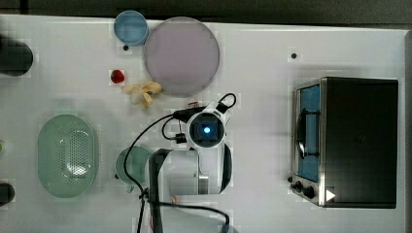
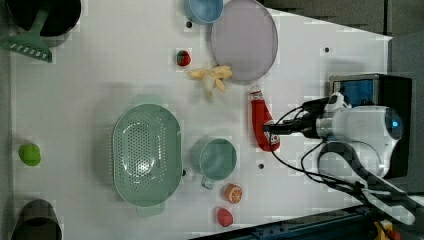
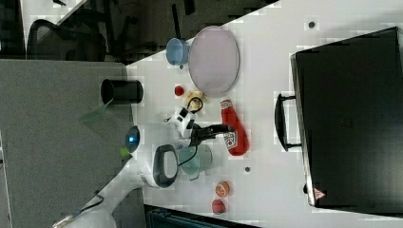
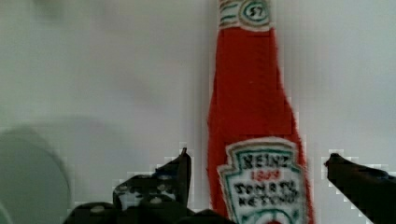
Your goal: Pick Ketchup from the table and place it in strainer.
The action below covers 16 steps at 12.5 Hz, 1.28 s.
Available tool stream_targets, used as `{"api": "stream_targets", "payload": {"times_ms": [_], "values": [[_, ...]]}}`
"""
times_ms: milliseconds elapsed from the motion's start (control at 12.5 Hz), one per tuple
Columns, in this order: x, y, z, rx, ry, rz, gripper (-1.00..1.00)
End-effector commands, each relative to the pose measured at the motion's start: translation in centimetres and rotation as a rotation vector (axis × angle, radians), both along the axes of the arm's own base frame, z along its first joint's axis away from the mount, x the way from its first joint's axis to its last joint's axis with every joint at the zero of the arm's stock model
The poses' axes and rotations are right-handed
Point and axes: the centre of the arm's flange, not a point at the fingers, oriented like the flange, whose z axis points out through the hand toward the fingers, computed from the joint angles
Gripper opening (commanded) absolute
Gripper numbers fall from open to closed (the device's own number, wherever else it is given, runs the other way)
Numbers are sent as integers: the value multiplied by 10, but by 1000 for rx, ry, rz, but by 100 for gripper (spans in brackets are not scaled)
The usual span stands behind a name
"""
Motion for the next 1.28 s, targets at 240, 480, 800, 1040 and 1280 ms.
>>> {"api": "stream_targets", "payload": {"times_ms": [240, 480, 800, 1040, 1280], "values": [[-6, 0, -39, 14, -14, 26, 100], [-5, 2, -39, 15, -23, 31, 43], [-1, 2, -26, 11, -42, 28, 20], [4, -4, 19, -6, -32, 24, 20], [4, -2, 97, -28, -8, 37, 20]]}}
